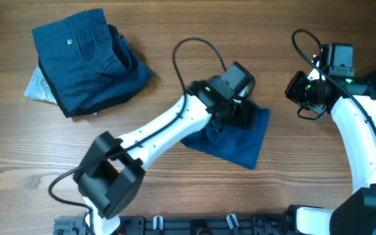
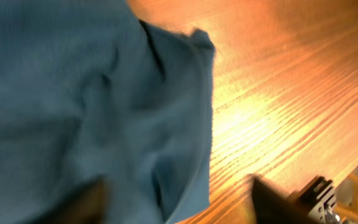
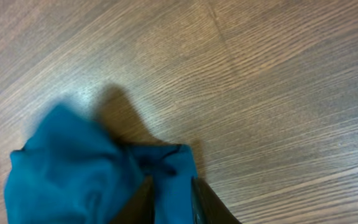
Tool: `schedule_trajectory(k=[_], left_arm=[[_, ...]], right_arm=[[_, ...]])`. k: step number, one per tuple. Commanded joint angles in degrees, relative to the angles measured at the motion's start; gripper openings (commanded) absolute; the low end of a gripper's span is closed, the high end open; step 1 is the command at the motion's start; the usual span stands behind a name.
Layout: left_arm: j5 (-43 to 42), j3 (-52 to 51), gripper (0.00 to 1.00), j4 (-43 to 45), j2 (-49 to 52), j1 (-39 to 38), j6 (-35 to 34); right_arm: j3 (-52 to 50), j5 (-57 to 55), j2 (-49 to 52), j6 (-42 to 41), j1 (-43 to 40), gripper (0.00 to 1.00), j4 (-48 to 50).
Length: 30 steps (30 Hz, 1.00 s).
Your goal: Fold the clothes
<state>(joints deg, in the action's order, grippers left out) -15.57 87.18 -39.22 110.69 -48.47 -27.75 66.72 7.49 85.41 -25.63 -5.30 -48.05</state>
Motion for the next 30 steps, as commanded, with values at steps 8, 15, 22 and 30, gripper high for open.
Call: schedule_trajectory(k=[8,15,22,30], left_arm=[[5.09,9.79,0.95,-13.07,-4.37,3.93,3.76],[6.93,4.81,0.27,-20.94,-2.78,7.76,6.78],[-2.75,-4.07,0.04,-18.88,5.2,6.01,6.73],[-3.1,-4.02,0.04,-28.11,3.8,4.72,8.04]], right_arm=[[0.28,14.86,-0.22,12.2,0.72,0.49,-1.53],[0.28,14.4,2.27,11.19,3.63,0.45,-3.5],[0.28,14.4,4.76,10.23,3.63,0.44,-3.23],[-0.87,21.27,5.92,17.03,6.93,0.47,-1.92]])
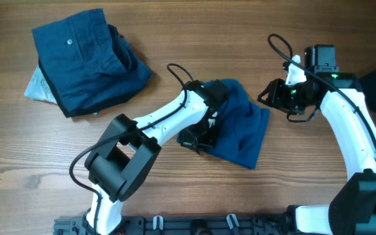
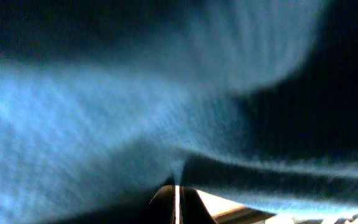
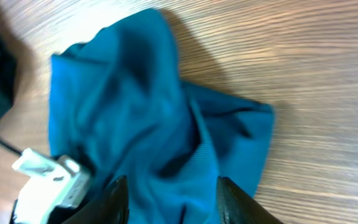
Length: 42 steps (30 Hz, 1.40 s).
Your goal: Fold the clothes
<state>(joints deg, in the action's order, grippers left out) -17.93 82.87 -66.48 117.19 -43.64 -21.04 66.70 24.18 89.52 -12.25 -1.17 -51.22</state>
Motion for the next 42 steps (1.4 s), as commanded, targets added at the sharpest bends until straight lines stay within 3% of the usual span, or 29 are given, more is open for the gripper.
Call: schedule_trajectory(k=[1,6,8,9,10,13,15,16,21,26,27,28,30,32,34,42], left_arm=[[-0.2,0.31,0.04,-0.68,-3.43,0.17,1.31],[2.73,1.9,0.04,-0.66,-6.99,3.54,1.07],[4.87,1.9,0.08,-0.68,-9.11,6.8,0.87],[5.49,1.9,0.25,-0.5,-9.77,9.33,0.9],[5.44,1.88,0.35,0.02,-9.77,10.78,0.87],[5.22,1.77,0.89,3.1,-8.94,14.62,0.22],[1.7,1.42,1.0,7.06,-7.85,16.87,-0.79],[-1.25,1.25,1.0,9.11,-7.13,17.57,-0.79],[-10.99,0.46,1.0,14.75,-1.36,17.97,-0.66],[-24.87,0.37,0.99,18.82,5.42,17.4,4.46],[-27.71,0.37,0.92,19.52,7.06,17.31,5.25],[-30.18,0.37,0.79,19.82,8.37,17.33,5.99],[-32.33,0.37,0.41,19.76,9.33,17.4,7.43],[-32.59,0.39,0.11,19.82,9.11,17.4,8.76],[-32.61,0.39,0.04,19.67,8.39,17.84,8.68],[-32.61,4.28,0.04,19.19,-3.87,26.93,9.25]], right_arm=[[-1.79,4.57,2.27,3.5,3.91,0.47,2.43],[-7.89,-4.83,7.41,-4.92,8.44,0.36,6.93],[-10.23,-12.66,10.73,-12.04,8.17,0.14,5.88],[-11.52,-16.41,12.72,-16.59,7.43,0.04,4.68],[-12.17,-17.29,13.6,-17.7,6.86,0.04,4.37],[-13.11,-17.38,14.53,-17.35,5.33,0.04,3.78],[-13.09,-17.11,14.51,-16.06,5.05,0.04,3.85],[-13.09,-17.09,14.51,-15.82,5.05,0.04,3.82],[-13.09,-16.72,14.51,-13.51,5.05,0.05,4.2],[-13.09,-16.7,14.51,-13.18,5.05,0.06,5.18],[-13.09,-16.7,14.51,-13.18,5.05,0.06,5.2],[-13.09,-16.7,14.51,-13.2,5.05,0.07,5.18],[-13.09,-16.7,14.51,-13.18,5.05,0.07,5.16],[-13.09,-16.46,14.51,-13.11,5.05,0.07,5.2],[-13.03,-15.43,14.51,-12.7,5.05,0.06,5.46],[-3.48,-4.26,8.66,-9.38,4.83,0.08,2.01]])
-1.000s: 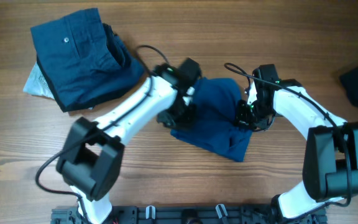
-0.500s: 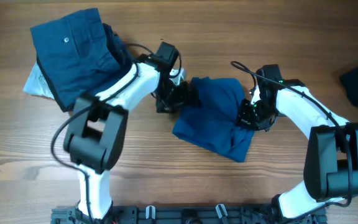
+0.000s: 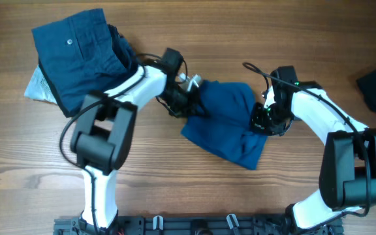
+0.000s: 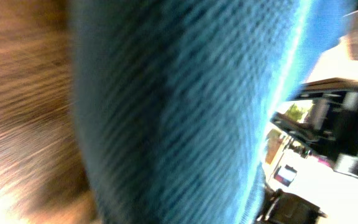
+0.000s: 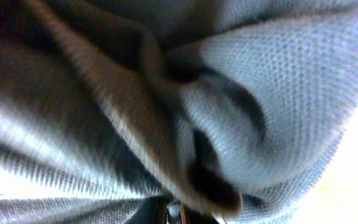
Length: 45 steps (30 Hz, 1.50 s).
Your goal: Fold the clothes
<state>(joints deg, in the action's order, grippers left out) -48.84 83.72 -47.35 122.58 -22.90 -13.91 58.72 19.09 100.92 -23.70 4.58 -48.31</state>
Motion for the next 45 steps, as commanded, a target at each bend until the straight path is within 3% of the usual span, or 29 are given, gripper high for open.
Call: schedule_trajectory(k=[1,8,12,13,15,18,21,24,27,28,33,37,42,44,45], left_arm=[[-1.75,4.98,0.04,0.04,-10.91,7.98,2.6],[-0.74,17.55,0.04,-0.44,-20.61,32.11,6.14],[9.64,17.53,0.05,-5.44,-18.93,45.99,9.86],[11.61,17.53,0.19,-6.73,-17.73,48.63,10.62],[12.74,17.53,0.65,-9.97,-13.92,53.59,12.24],[12.74,17.53,0.76,-13.88,-9.09,57.37,12.24],[13.11,17.53,0.76,-17.46,-5.84,58.77,15.43],[18.58,17.53,0.79,-19.1,-5.27,58.8,15.65],[19.37,17.55,0.9,-18.91,-6.38,59.19,15.34],[19.37,17.55,0.99,-19.39,-7.43,59.19,15.15],[19.34,17.55,1.0,-23.34,-13.11,59.17,14.75],[19.32,17.55,0.99,-27.02,-23.1,58.99,14.12],[18.73,17.55,1.0,-29.68,-39.47,54.9,13.55],[18.73,17.55,1.0,-30.38,-45.44,51.06,14.4],[18.78,17.55,0.99,-30.58,-47.71,49.29,15.19]], right_arm=[[6.47,2.47,-4.44,2.69,-0.92,0.09,-1.49],[12.85,4.57,-14.05,2.51,-0.9,0.14,-1.92],[12.85,4.59,-15.96,2.54,-0.9,0.14,-2.62],[12.85,4.59,-16.26,2.51,-0.9,0.14,-2.78],[12.85,4.57,-16.83,2.49,-0.9,0.14,-2.69],[12.85,4.52,-17.03,1.16,-0.9,0.14,-2.08],[12.85,4.55,-17.05,0.79,-0.9,0.15,-1.97],[12.85,4.57,-17.05,0.79,-0.9,0.15,-2.14],[12.85,4.57,-17.05,0.81,-0.9,0.15,-2.12],[12.85,4.57,-17.05,0.81,-0.9,0.15,-2.12],[12.85,4.98,-17.14,1.57,-0.9,0.17,-2.03],[14.75,5.01,-18.82,10.29,-0.92,0.21,-0.61],[21.59,5.22,-23.82,16.85,-0.92,0.38,3.72],[22.8,7.76,-26.23,16.33,-0.92,0.61,7.54],[22.95,10.19,-27.47,15.98,-0.92,0.67,9.73]])
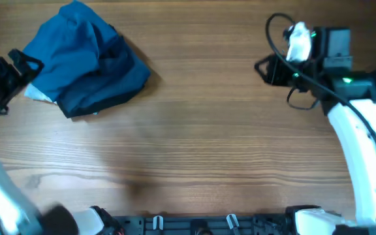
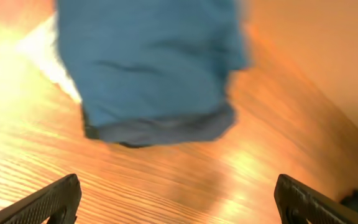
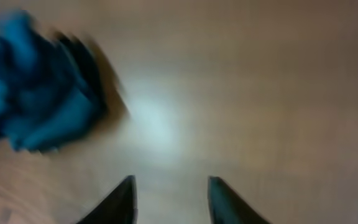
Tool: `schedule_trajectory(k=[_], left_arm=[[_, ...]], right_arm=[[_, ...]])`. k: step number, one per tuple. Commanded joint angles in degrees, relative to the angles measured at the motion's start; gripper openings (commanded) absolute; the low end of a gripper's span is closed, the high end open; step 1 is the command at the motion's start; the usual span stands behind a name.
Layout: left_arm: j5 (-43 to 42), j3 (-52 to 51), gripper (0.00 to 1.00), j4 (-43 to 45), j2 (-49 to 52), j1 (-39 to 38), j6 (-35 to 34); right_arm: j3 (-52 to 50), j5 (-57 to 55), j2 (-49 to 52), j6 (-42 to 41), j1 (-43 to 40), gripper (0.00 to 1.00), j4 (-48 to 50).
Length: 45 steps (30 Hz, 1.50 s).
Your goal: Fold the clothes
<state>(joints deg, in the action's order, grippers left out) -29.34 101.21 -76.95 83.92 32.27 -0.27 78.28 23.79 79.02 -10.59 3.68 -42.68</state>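
Note:
A bright blue cloth (image 1: 77, 36) lies loosely bunched on top of the dark blue trousers (image 1: 106, 78) at the table's back left. In the left wrist view the same blue cloth (image 2: 151, 62) fills the upper part. My left gripper (image 1: 5, 81) is at the far left edge beside the pile, open, holding nothing. Its fingers (image 2: 51, 199) stand wide apart over bare wood. My right gripper (image 1: 269, 68) hangs at the back right, far from the pile. It is open and empty too, its fingertips (image 3: 122, 198) over bare table.
A pale grey-white piece (image 1: 36, 91) sticks out from under the pile's left side, also the white corner (image 2: 45, 46). A dark shape shows at the far right. The wooden table (image 1: 194, 143) stretches between the two arms.
The blue cloth was in the middle of the table with both grippers at its edges. It now lies on the pile at the back left. Both grippers are open and away from it.
First my left gripper was over the blue cloth in the middle and the right was apart from it. Then the left was shut in the cloth, and later both grippers gripped its two sides. Now the cloth rests on the trousers pile and both arms are drawn back.

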Motion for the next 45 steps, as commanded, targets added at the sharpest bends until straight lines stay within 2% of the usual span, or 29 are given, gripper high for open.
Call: schedule_trajectory(k=[1,3,5,7,14,21,22,23,29,33,37,40,43,45], left_arm=[[0.98,0.07,0.99,-1.11,-11.93,-8.39,1.79],[10.25,0.07,1.0,-1.53,-17.81,-14.14,0.83],[19.23,0.04,1.0,-3.26,-22.21,-18.6,-2.03],[21.53,0.04,1.0,-5.11,-24.9,-20.76,-2.73],[21.53,0.04,1.0,-9.11,-30.99,-22.05,-2.78],[21.53,0.04,1.0,-9.09,-31.95,-22.05,-2.78],[21.53,0.04,1.0,-9.09,-31.95,-22.05,-2.78],[21.53,0.04,1.0,-9.09,-31.95,-22.05,-2.78],[21.53,0.04,1.0,-9.09,-31.95,-22.05,-2.78],[21.53,0.04,1.0,-9.09,-31.95,-22.05,-2.78],[21.53,0.04,1.0,-9.09,-31.95,-22.05,-2.78],[21.53,0.04,1.0,-9.09,-31.95,-22.05,-2.78],[21.53,0.04,1.0,-9.09,-31.95,-22.05,-2.78],[21.53,0.04,1.0,-9.09,-31.95,-22.05,-2.78]], right_arm=[[3.39,8.35,-6.69,2.93,-0.02,0.71,6.08],[3.39,12.22,-8.94,2.89,-0.02,0.74,8.15],[3.39,12.92,-10.97,1.86,-0.02,0.86,7.37],[3.37,12.94,-12.35,-0.44,-0.02,1.0,5.86],[3.37,12.92,-14.64,-19.71,0.0,1.0,4.0],[3.37,12.9,-12.94,-53.86,0.0,0.99,3.54],[3.37,12.85,-12.44,-60.39,0.0,1.0,3.21],[3.37,12.68,-11.72,-70.53,0.0,0.99,2.43],[2.71,11.52,-10.49,-108.28,0.63,0.99,2.05],[2.58,6.58,-12.94,-108.08,2.19,1.0,1.27],[2.21,11.65,-17.27,-106.53,2.36,1.0,1.9],[2.01,11.26,-20.06,-91.23,2.36,1.0,-5.6],[1.86,-8.7,-23.58,-63.87,2.36,1.0,-25.79],[1.84,-21.44,-25.97,-55.45,2.49,1.0,-37.13]])
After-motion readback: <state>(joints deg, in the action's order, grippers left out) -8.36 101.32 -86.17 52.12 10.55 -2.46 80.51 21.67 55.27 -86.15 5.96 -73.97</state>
